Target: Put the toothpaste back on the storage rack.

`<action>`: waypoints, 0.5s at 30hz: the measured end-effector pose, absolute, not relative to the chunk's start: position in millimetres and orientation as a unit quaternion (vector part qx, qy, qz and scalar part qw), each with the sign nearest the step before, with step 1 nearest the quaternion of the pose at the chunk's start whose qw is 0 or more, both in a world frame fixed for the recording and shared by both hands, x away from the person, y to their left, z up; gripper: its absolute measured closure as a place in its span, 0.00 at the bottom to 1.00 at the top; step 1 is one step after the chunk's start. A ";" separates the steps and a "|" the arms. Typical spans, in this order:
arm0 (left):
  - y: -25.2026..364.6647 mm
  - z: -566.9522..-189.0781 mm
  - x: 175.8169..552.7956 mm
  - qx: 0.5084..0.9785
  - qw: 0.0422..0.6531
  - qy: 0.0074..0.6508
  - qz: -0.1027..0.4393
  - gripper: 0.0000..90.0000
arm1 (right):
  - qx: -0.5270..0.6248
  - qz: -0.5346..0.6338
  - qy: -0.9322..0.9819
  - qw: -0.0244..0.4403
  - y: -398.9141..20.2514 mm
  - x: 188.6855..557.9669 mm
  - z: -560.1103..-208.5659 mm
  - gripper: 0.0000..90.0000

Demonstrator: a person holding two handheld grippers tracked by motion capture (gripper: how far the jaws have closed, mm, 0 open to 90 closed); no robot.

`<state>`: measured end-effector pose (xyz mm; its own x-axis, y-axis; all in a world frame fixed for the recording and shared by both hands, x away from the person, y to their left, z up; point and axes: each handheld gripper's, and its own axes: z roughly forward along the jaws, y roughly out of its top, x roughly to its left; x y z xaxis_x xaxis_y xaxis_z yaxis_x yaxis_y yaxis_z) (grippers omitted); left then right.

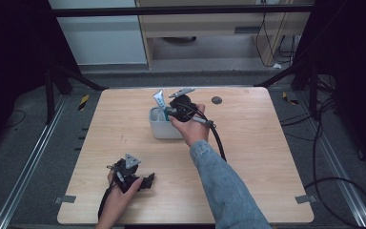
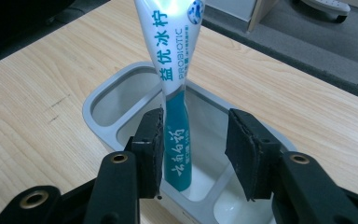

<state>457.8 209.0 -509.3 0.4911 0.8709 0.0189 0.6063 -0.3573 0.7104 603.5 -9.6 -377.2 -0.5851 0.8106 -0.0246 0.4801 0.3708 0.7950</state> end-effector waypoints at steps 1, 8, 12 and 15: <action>208.9 -509.3 457.8 0.799 0.328 0.463 0.202 0.00 | 0.405 0.391 0.799 0.211 -10.9 602.5 -376.2 0.63; 208.8 -509.3 457.8 0.798 0.328 0.463 0.202 0.00 | 0.408 0.396 0.795 0.209 -19.2 598.6 -372.0 0.60; 208.8 -509.3 457.8 0.798 0.328 0.463 0.202 0.00 | 0.408 0.399 0.795 0.208 -20.6 596.5 -370.6 0.57; 208.7 -509.3 457.9 0.798 0.328 0.463 0.202 0.00 | 0.407 0.402 0.793 0.208 -20.6 594.3 -368.4 0.53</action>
